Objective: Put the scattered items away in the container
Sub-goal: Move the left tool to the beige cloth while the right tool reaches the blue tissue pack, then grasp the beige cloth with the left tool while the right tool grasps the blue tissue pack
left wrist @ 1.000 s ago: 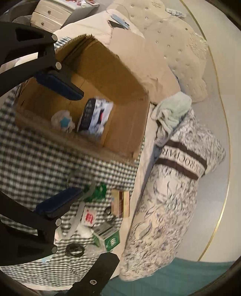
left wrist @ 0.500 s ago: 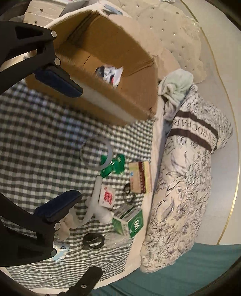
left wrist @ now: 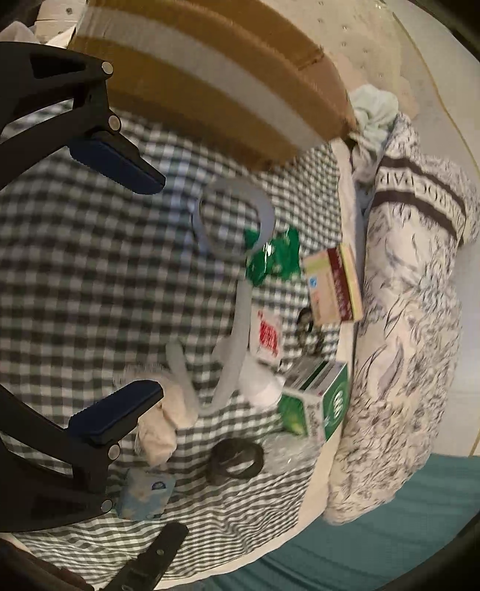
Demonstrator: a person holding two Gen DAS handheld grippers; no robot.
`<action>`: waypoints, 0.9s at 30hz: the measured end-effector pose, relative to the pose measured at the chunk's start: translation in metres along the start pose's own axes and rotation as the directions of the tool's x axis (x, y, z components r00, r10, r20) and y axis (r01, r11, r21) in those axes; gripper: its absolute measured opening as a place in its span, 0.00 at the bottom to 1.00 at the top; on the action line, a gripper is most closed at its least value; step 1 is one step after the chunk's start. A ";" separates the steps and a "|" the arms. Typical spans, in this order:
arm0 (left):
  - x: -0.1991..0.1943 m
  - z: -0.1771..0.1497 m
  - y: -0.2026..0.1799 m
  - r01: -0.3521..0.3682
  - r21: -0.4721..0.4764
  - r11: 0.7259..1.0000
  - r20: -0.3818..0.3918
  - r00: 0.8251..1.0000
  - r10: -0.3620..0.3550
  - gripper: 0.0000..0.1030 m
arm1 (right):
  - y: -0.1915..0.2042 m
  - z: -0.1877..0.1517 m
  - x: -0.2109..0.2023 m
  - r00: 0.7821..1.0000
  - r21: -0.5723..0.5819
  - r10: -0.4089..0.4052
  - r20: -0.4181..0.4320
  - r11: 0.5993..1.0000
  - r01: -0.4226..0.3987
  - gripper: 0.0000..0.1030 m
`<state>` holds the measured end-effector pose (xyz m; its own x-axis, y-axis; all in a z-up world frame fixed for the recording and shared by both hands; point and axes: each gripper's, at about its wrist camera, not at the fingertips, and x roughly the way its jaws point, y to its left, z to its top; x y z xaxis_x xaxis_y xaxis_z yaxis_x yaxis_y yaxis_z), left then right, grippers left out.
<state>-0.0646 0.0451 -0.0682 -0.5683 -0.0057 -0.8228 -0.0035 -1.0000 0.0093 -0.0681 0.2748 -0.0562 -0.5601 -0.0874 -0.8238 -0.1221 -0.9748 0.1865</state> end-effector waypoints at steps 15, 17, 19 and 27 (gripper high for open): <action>0.049 -0.007 -0.049 0.089 0.037 0.995 -0.088 0.992 -0.086 1.00 | -0.023 -0.019 0.049 0.994 0.020 -0.024 -0.111 0.999 0.026 0.70; 0.056 -0.008 -0.052 0.106 0.034 0.994 -0.101 0.990 -0.102 1.00 | -0.024 -0.021 0.055 0.992 0.022 -0.026 -0.122 0.999 0.029 0.70; 0.063 -0.010 -0.053 0.111 0.028 0.993 -0.117 0.987 -0.107 1.00 | -0.024 -0.021 0.061 0.991 0.025 -0.023 -0.132 0.999 0.026 0.70; 0.081 -0.008 -0.055 0.111 0.032 0.993 -0.140 0.985 -0.105 1.00 | -0.018 -0.018 0.070 0.990 0.002 -0.037 -0.136 0.999 0.037 0.76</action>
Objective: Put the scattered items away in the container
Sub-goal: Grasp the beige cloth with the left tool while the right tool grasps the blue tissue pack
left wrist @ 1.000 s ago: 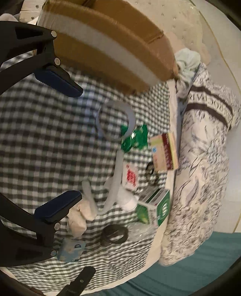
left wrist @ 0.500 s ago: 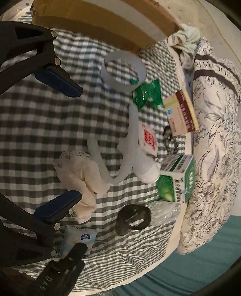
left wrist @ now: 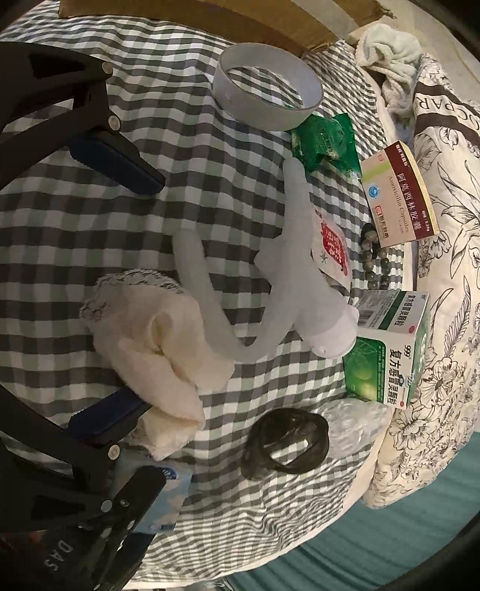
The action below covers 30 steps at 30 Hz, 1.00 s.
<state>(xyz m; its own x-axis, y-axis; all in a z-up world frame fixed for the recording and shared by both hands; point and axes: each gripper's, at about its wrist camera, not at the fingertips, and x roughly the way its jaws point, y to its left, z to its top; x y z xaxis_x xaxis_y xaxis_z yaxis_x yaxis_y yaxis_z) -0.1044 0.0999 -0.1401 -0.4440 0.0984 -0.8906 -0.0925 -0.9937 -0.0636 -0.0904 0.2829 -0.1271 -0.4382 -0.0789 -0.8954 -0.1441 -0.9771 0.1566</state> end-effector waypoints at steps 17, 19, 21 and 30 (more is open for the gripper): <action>-0.004 -0.002 0.000 0.014 0.045 0.999 0.047 0.999 -0.016 0.44 | 0.013 -0.004 0.002 0.999 -0.045 -0.041 0.014 0.998 0.042 0.74; -0.007 -0.003 0.003 0.023 0.035 0.999 0.042 0.999 -0.025 0.35 | 0.012 -0.006 -0.003 0.999 -0.036 -0.033 0.019 0.999 0.034 0.69; -0.012 -0.004 0.006 0.030 0.029 0.999 0.039 0.999 -0.032 0.26 | 0.009 -0.008 -0.007 0.999 -0.031 -0.031 0.024 0.999 0.032 0.62; -0.047 -0.011 0.023 0.020 0.005 1.000 0.096 0.995 -0.021 0.17 | 0.007 -0.010 -0.034 0.997 -0.019 0.022 0.078 1.000 -0.021 0.30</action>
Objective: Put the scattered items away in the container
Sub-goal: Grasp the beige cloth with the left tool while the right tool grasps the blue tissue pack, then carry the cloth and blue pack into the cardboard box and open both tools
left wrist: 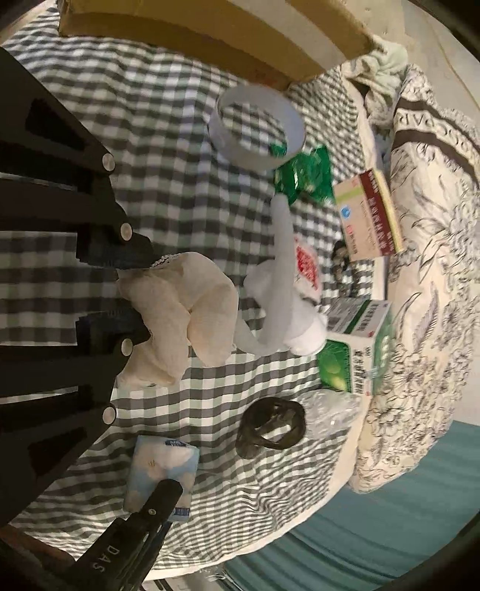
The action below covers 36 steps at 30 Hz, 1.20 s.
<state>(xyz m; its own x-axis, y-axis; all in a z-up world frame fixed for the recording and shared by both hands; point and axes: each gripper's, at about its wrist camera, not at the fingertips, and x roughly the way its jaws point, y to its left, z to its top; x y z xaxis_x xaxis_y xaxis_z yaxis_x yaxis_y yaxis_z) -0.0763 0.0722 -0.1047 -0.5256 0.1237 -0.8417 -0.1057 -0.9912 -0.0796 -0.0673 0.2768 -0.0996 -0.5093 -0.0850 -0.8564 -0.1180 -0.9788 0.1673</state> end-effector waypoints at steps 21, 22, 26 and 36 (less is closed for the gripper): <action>-0.112 0.005 0.037 0.003 -0.074 0.997 0.224 0.974 0.014 0.16 | 0.036 -0.008 -0.068 0.988 -0.066 0.086 0.131 0.995 -0.078 0.21; -0.118 0.006 0.040 0.004 -0.078 0.997 0.233 0.972 0.015 0.16 | 0.039 -0.008 -0.071 0.987 -0.070 0.090 0.136 0.994 -0.081 0.21; -0.136 0.008 0.052 -0.015 -0.100 0.995 0.258 0.965 0.040 0.16 | 0.049 -0.009 -0.085 0.982 -0.090 0.111 0.155 0.991 -0.098 0.21; -0.160 0.001 0.092 -0.049 -0.159 0.986 0.260 0.961 0.090 0.16 | 0.095 -0.009 -0.121 0.966 -0.171 0.164 0.200 0.976 -0.131 0.21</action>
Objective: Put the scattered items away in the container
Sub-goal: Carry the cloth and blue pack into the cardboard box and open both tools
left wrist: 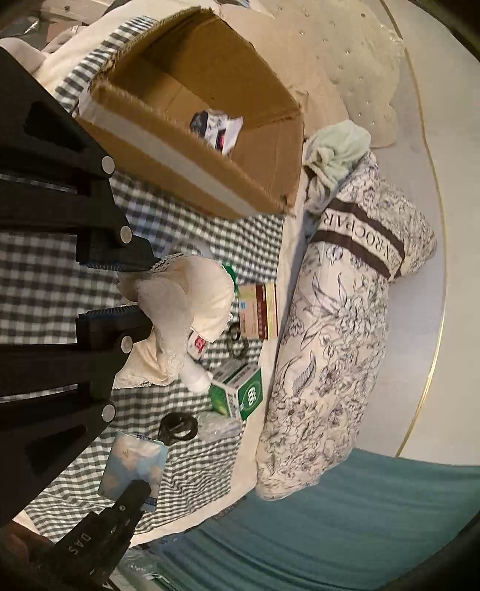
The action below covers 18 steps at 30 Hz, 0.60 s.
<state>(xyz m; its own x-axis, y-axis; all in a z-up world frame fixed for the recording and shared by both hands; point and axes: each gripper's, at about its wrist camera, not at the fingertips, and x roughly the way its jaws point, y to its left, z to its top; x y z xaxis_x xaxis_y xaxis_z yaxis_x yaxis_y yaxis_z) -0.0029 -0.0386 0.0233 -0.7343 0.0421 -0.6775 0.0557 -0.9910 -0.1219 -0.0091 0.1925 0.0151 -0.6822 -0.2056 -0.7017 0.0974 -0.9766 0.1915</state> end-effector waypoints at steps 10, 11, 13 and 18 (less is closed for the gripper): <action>-0.009 0.020 0.062 -0.073 -0.062 0.995 0.005 0.997 0.074 0.16 | 0.077 0.024 -0.004 0.997 -0.102 0.080 0.013 0.992 -0.079 0.21; -0.010 0.024 0.071 -0.085 -0.072 0.994 0.008 0.996 0.086 0.16 | 0.084 0.027 -0.003 0.996 -0.109 0.090 0.014 0.990 -0.088 0.21; -0.013 0.032 0.088 -0.108 -0.087 0.990 0.012 0.994 0.110 0.16 | 0.109 0.037 -0.001 0.993 -0.138 0.117 0.017 0.984 -0.114 0.21; -0.014 0.050 0.132 -0.166 -0.125 0.978 0.019 0.985 0.170 0.16 | 0.168 0.059 0.009 0.980 -0.200 0.199 0.022 0.961 -0.191 0.21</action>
<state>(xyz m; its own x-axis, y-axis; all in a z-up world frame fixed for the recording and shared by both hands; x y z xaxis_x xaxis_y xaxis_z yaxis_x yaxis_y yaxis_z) -0.0196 -0.1768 0.0529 -0.7271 -0.1296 -0.6742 0.2612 -0.9604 -0.0971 -0.0411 0.0305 0.0812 -0.6652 -0.3945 -0.6340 0.3683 -0.9119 0.1810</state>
